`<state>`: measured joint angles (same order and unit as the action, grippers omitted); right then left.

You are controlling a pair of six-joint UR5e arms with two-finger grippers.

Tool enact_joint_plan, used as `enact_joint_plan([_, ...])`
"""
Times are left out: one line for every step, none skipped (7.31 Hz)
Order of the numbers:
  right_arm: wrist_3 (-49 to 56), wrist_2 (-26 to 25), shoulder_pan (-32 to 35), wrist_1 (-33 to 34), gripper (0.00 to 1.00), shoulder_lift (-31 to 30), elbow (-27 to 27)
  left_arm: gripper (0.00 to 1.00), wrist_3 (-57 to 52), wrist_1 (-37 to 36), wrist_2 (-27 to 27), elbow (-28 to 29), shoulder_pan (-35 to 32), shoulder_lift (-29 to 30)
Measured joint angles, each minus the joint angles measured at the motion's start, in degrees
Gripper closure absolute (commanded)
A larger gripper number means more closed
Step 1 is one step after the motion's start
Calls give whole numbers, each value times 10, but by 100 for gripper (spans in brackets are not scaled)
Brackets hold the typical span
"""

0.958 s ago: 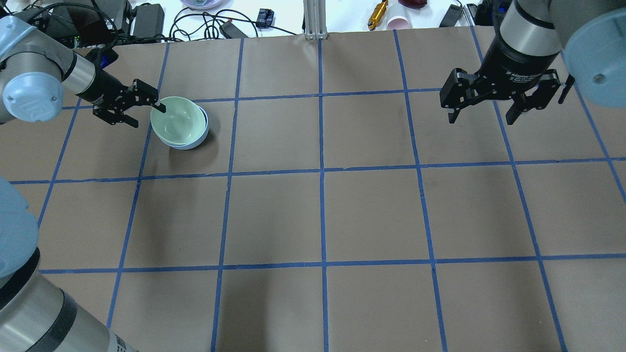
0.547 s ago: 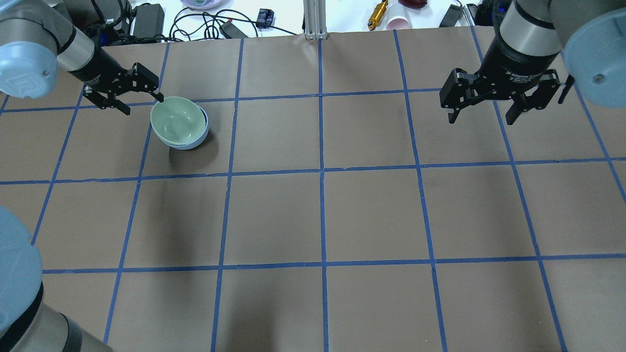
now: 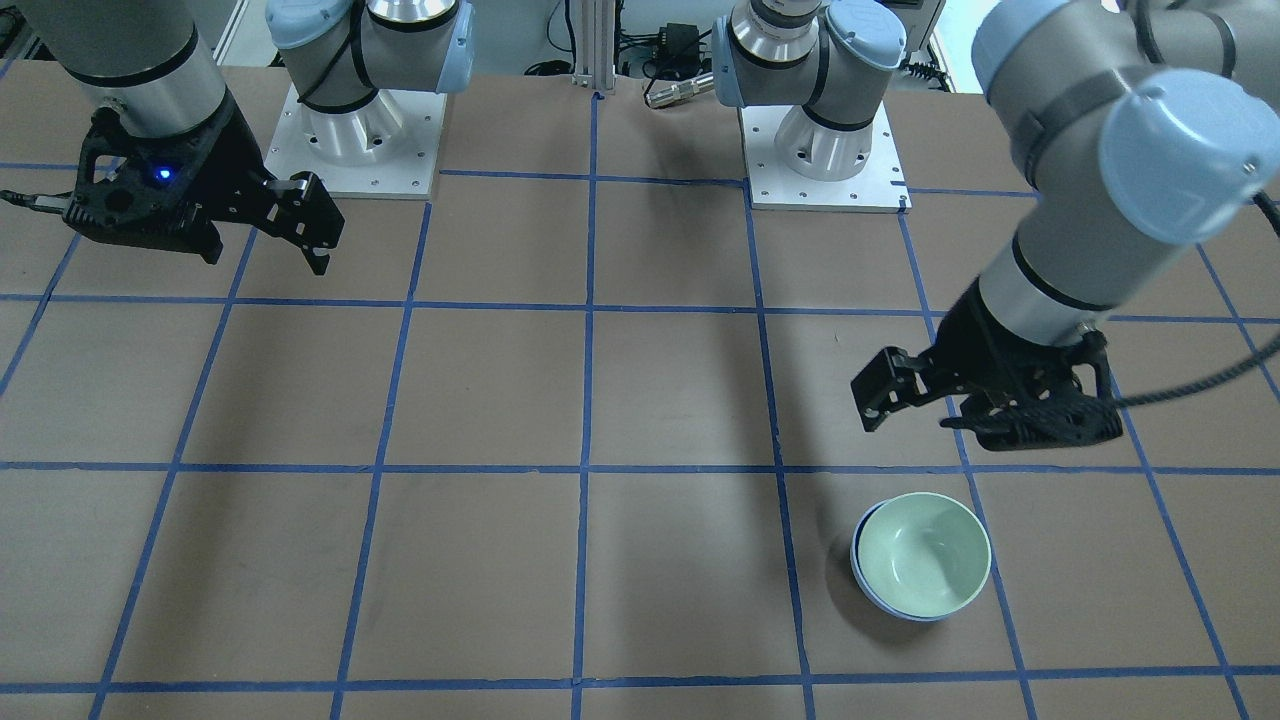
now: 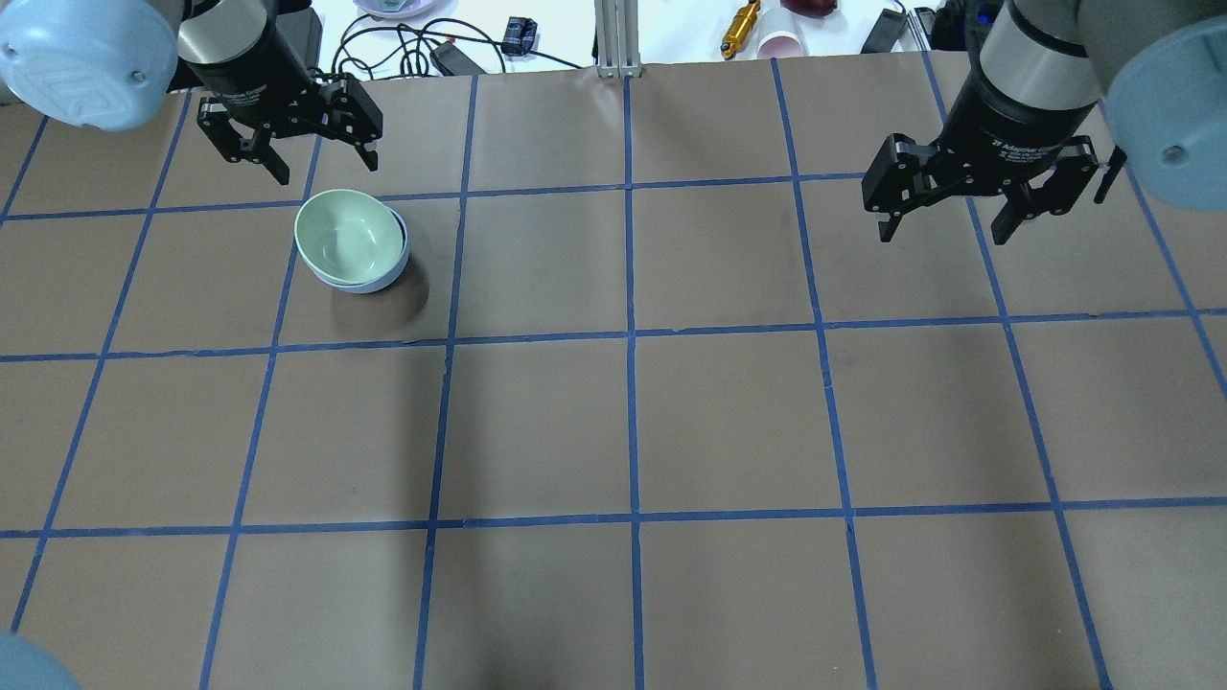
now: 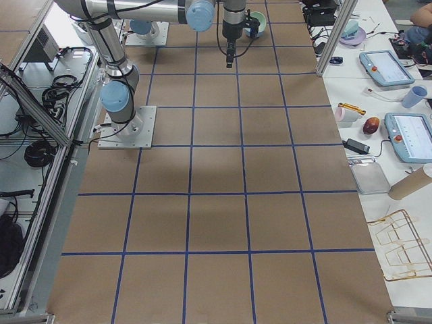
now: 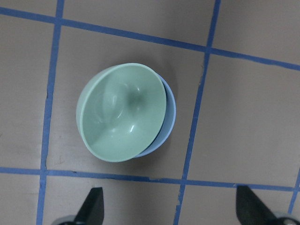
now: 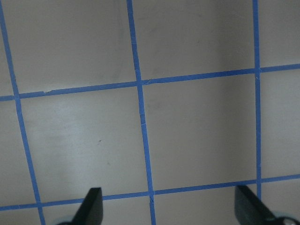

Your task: Stack green bowl on blue bowl

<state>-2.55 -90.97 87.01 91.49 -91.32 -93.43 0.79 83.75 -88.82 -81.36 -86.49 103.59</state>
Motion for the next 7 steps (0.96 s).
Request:
enact_joint_plan([0, 0, 0, 0, 0, 0, 0, 0, 15, 26, -10, 0, -25, -25])
enact_joint_plan([0, 0, 0, 0, 0, 0, 0, 0, 25, 48, -13, -3, -43, -52])
enact_joint_plan([0, 0, 0, 0, 0, 0, 0, 0, 29, 63, -14, -15, -53, -79])
enact_joint_plan([0, 0, 0, 0, 0, 0, 0, 0, 29, 69, -13, -36, -58, -105])
enact_joint_plan([0, 0, 0, 0, 0, 0, 0, 0, 23, 69, -13, -59, -60, -130])
enact_joint_plan([0, 0, 0, 0, 0, 0, 0, 0, 14, 66, -14, -76, -59, -147])
enact_joint_plan([0, 0, 0, 0, 0, 0, 0, 0, 7, 63, -14, -83, -56, -156])
